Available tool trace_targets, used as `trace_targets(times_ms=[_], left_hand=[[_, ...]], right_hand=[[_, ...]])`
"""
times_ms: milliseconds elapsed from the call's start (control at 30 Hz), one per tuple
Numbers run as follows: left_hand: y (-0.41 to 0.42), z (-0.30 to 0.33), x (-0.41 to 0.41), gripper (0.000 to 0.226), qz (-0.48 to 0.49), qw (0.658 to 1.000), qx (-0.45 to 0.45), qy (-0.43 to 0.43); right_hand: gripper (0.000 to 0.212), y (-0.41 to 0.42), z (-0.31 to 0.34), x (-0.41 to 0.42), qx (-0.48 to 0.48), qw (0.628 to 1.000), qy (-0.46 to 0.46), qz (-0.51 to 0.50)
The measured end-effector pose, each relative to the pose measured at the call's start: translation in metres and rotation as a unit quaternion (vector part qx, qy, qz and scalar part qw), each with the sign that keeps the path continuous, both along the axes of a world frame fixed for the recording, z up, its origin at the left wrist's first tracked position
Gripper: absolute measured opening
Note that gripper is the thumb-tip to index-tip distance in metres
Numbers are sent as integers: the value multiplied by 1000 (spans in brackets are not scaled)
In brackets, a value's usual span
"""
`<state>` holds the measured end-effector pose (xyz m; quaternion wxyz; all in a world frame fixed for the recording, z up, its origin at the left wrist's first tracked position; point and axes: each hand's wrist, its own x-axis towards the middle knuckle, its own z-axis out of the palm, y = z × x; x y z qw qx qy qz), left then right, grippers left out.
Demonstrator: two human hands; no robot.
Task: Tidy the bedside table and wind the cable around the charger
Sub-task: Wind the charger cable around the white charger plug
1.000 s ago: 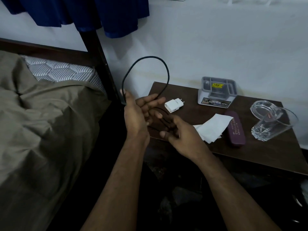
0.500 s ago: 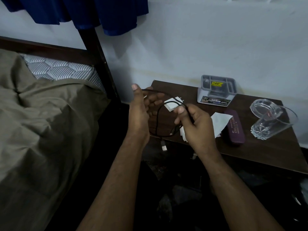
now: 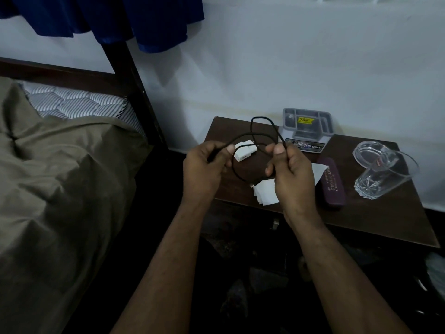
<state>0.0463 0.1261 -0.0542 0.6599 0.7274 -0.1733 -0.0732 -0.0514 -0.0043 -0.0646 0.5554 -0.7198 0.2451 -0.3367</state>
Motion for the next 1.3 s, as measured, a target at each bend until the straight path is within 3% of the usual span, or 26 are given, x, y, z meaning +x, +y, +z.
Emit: trace_targets(times_ms=[267,433,500,567,700,800,933,1000,1133,1300], left_hand=[[-15,-5,1,8,26,988,-90,125],[-33,-16,2,14,36,988,-39,148],[-39,-19,3,15,33,989,-15,144],[-44,-23,5,17,36,989,2,141],[-54,-28,8,17,46,988,21,143],[-59,-32,6,17,40,987,28,150],[-64,-33,5,20,35,984,3,176],[-66,-32,4,19,25,983,-16,183],[-75,-30,0,16,-7,987,-13,162],[-91,-27,1,22,-3,985,7,174]], right_hand=[[29,-24,-10,2,-6,996,17,-84],[22,-42,-21,8,42,989,122,-77],[43,-45,-24,7,54,979,180,-75],[62,-43,-25,6,0,970,231,-80],[73,-36,-22,5,-113,959,252,-70],[69,-33,-18,2,-171,945,268,-73],[52,-25,-9,6,-301,938,156,-78],[46,-23,-10,11,-310,941,130,-25],[30,-29,-20,18,-298,935,179,75],[20,-42,-21,22,-256,951,165,53]])
